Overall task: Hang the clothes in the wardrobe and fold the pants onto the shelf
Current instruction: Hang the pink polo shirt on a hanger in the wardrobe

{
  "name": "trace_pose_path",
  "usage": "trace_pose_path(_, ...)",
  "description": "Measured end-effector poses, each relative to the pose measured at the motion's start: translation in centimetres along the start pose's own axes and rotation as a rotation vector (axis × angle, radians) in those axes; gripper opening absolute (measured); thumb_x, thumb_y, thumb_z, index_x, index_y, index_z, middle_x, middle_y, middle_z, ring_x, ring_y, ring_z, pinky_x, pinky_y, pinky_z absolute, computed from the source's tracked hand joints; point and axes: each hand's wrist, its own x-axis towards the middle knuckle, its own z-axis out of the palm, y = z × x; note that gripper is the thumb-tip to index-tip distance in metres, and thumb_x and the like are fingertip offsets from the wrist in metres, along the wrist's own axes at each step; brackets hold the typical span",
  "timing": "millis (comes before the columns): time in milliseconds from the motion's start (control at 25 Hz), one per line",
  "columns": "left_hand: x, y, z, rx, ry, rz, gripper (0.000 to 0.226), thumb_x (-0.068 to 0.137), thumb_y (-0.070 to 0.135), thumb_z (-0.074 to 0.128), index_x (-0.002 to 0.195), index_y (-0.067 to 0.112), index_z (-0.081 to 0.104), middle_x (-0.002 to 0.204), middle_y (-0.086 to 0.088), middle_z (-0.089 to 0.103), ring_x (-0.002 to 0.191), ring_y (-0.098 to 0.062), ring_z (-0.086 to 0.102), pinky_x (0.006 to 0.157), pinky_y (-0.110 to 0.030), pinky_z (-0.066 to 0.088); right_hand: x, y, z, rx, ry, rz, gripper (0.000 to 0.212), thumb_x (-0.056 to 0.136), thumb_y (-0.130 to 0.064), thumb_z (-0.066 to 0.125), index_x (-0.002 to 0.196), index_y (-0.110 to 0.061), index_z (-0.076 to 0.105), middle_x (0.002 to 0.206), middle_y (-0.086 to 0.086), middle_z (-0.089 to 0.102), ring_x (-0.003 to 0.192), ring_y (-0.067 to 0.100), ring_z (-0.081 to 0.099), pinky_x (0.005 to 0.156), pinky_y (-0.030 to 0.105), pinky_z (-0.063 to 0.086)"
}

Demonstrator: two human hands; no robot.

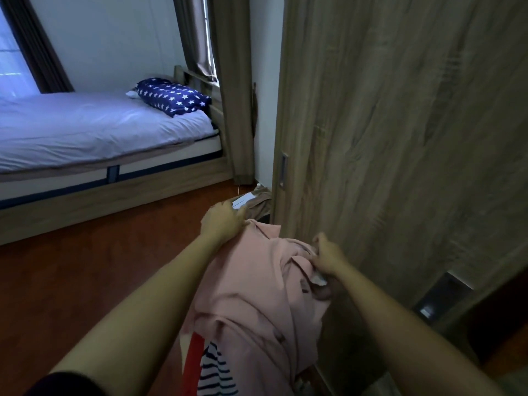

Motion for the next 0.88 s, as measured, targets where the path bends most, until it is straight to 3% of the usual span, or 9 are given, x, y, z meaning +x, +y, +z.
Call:
trace_pose_path(120,1.7,0.9,1.9,0.296,-0.158,-0.179,0.058,0.084,0.055,0.050,0.130,0.020,0.051,0.130,-0.010,0.054,0.117,-0.031,0.051,0.093,-0.040,0.039,1.1,1.0,0.0,-0.175,0.016,-0.130,0.020,0.085,-0.013,0.054,0.105,-0.011,0.054,0.103,0.017,0.057,0.102,0.033,0.058,0.072,0.027,0.035)
trace_pose_path(160,1.9,1.1,2.3,0.377,-0.127,-0.188,0.056,0.084,0.056,0.051,0.130,0.022,0.052,0.129,-0.009,0.055,0.117,-0.030,0.051,0.091,-0.040,0.037,1.2,1.1,-0.3,-0.249,0.049,-0.169,0.018,0.086,-0.013,0.053,0.103,-0.012,0.059,0.102,0.014,0.056,0.103,0.032,0.057,0.077,0.029,0.037)
trace_pose_path(240,1.5,1.8,2.8,0.472,0.028,-0.021,0.037,0.090,0.041,0.049,0.120,0.020,0.057,0.119,-0.009,0.061,0.111,-0.030,0.053,0.084,-0.039,0.034,1.0,0.8,-1.2,-0.347,0.135,-0.178,0.025,0.088,-0.014,0.049,0.107,-0.012,0.064,0.111,0.013,0.058,0.108,0.031,0.055,0.089,0.032,0.040)
trace_pose_path(320,0.1,2.9,2.8,0.364,0.211,0.140,0.022,0.092,0.019,0.042,0.109,0.011,0.051,0.106,-0.014,0.064,0.099,-0.034,0.057,0.077,-0.039,0.036,0.7,0.5,-2.6,-0.321,0.219,-0.128,0.028,0.087,-0.015,0.049,0.109,-0.009,0.065,0.114,0.013,0.059,0.106,0.033,0.058,0.088,0.037,0.046)
trace_pose_path(400,-1.4,3.7,1.8,0.133,0.315,0.157,0.016,0.094,0.018,0.036,0.103,0.009,0.046,0.096,-0.016,0.064,0.088,-0.038,0.058,0.070,-0.039,0.037,-0.1,0.0,-4.4,-0.270,0.251,-0.126,0.026,0.083,-0.015,0.054,0.104,-0.009,0.068,0.110,0.015,0.063,0.102,0.034,0.061,0.086,0.036,0.048)
trace_pose_path(600,-3.7,4.7,-3.2,-0.274,0.315,0.109,0.019,0.086,0.015,0.039,0.069,0.019,0.046,0.087,-0.017,0.063,0.078,-0.031,0.051,0.068,-0.032,0.034,-4.2,-2.3,-9.2,-0.152,0.307,-0.054,0.029,0.076,-0.006,0.052,0.094,-0.014,0.074,0.107,0.014,0.069,0.102,0.032,0.063,0.088,0.032,0.049)
trace_pose_path(760,-6.9,5.9,-9.0,-0.384,0.276,0.257,0.018,0.076,0.013,0.040,0.066,0.012,0.054,0.074,-0.013,0.061,0.077,-0.032,0.056,0.066,-0.032,0.039,-9.7,-5.0,-13.6,-0.157,0.376,-0.107,0.031,0.074,-0.004,0.053,0.094,-0.013,0.075,0.104,0.015,0.071,0.104,0.031,0.063,0.092,0.031,0.048)
trace_pose_path(880,-9.4,7.3,-12.4,-0.415,0.233,0.342,0.017,0.073,0.009,0.043,0.068,0.015,0.058,0.078,-0.011,0.066,0.082,-0.032,0.060,0.071,-0.035,0.045,-14.4,-6.9,-17.4,-0.176,0.460,-0.152,0.032,0.075,0.000,0.054,0.097,-0.011,0.075,0.104,0.016,0.071,0.104,0.030,0.063,0.085,0.026,0.046)
